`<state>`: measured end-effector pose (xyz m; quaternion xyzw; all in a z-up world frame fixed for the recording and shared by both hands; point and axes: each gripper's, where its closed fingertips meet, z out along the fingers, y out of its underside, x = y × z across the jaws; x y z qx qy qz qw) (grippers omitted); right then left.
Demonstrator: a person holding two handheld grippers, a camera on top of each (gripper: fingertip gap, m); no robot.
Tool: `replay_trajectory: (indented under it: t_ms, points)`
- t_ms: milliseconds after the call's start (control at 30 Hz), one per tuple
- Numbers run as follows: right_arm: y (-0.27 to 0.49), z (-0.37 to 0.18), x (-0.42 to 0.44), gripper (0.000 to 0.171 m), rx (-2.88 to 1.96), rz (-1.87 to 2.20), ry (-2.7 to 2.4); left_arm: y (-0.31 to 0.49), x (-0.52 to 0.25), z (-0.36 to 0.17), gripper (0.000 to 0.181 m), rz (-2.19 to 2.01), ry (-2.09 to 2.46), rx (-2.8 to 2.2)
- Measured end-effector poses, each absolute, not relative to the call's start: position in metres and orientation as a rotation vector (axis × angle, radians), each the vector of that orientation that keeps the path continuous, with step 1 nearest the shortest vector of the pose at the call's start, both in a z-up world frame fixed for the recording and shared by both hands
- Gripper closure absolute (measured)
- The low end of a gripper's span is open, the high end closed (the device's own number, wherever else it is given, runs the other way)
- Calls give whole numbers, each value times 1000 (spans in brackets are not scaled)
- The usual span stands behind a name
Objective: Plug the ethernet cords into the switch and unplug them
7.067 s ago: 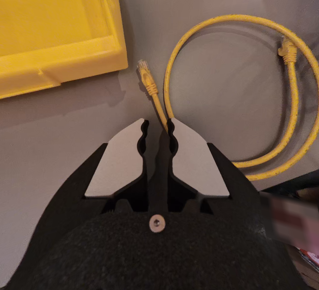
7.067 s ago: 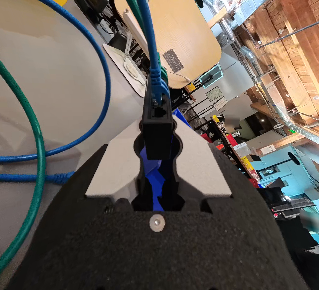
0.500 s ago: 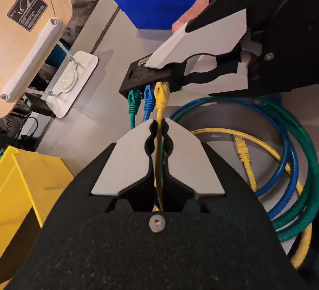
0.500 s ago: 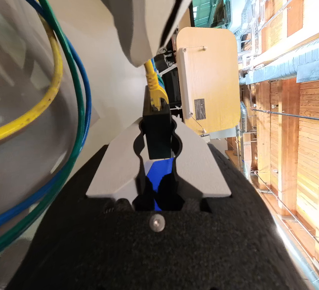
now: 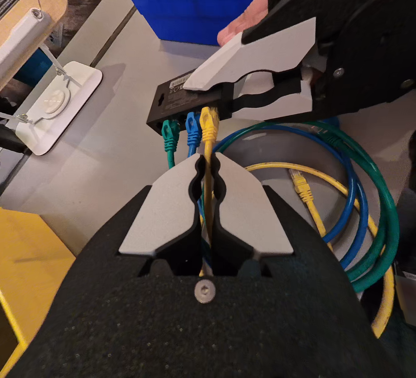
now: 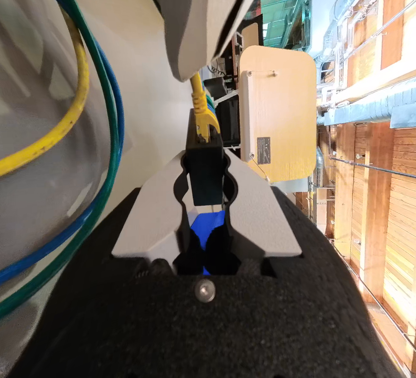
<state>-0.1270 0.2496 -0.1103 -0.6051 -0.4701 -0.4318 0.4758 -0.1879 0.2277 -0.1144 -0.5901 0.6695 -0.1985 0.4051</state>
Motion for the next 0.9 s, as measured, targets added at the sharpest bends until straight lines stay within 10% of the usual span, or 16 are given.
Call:
replay_trajectory:
  t_ms: [433, 567, 900]
  points:
    - [262, -99, -94, 145, -1687, -1019, -1079, 221, -213, -57, 156, -523, 1540, -1429]
    - [276, -33, -36, 145, -1804, -946, -898, 238, -275, -31, 158, -567, 1242, -1521]
    - [269, 183, 100, 145, -1894, -649, -348, 232, -335, -160, 172, -636, 1222, -1829]
